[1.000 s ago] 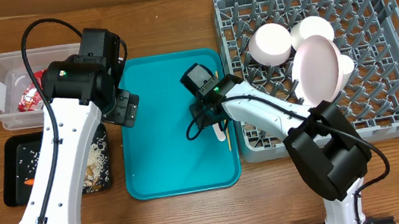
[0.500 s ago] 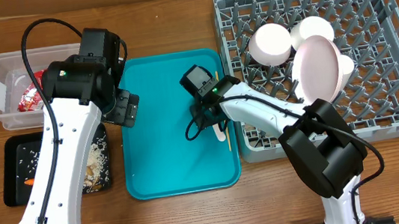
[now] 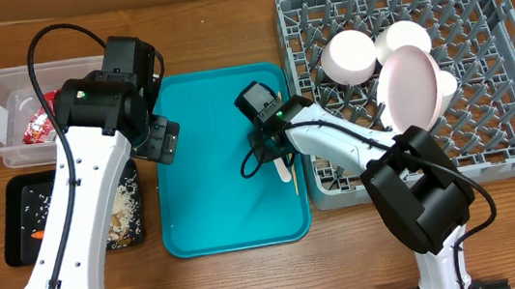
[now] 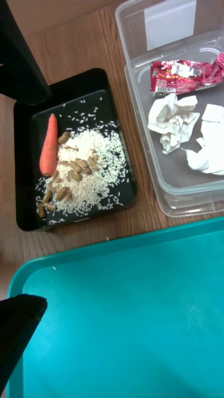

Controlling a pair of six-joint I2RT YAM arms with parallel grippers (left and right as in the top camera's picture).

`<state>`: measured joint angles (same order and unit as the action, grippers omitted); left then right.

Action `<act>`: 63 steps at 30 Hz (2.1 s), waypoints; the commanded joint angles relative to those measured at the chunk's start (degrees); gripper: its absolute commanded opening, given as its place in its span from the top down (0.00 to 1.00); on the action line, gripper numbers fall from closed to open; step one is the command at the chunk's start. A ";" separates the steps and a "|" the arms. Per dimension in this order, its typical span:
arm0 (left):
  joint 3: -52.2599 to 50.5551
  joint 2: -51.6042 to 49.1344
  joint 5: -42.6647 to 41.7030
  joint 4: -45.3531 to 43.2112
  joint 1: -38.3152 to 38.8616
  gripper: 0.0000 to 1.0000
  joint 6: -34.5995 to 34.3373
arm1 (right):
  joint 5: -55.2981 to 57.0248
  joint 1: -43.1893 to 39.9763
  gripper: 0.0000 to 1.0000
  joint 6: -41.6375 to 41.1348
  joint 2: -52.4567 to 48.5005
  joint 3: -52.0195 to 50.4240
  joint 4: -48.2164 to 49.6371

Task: Sort waste into correct bins and load items into the dishwasher
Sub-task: 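Lift the white fork and carry it right toward the rack, then lower the fork into the rack and open the right gripper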

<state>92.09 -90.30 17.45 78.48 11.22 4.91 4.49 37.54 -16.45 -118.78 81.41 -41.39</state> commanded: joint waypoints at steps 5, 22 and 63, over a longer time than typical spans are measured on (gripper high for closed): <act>1.01 0.61 0.92 0.11 0.04 0.00 0.90 | -0.33 -0.22 0.79 -0.31 -1.77 0.68 -0.55; 1.01 0.61 0.92 0.13 0.04 0.00 0.90 | -0.70 -0.17 0.96 -0.26 -1.60 5.42 -3.21; 1.01 0.61 0.90 0.13 0.04 0.00 0.90 | -3.91 -21.88 0.96 7.98 16.37 10.88 -21.46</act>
<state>92.09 -90.30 17.45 78.48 11.22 4.91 0.43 16.71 -9.61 -103.33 94.78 -63.37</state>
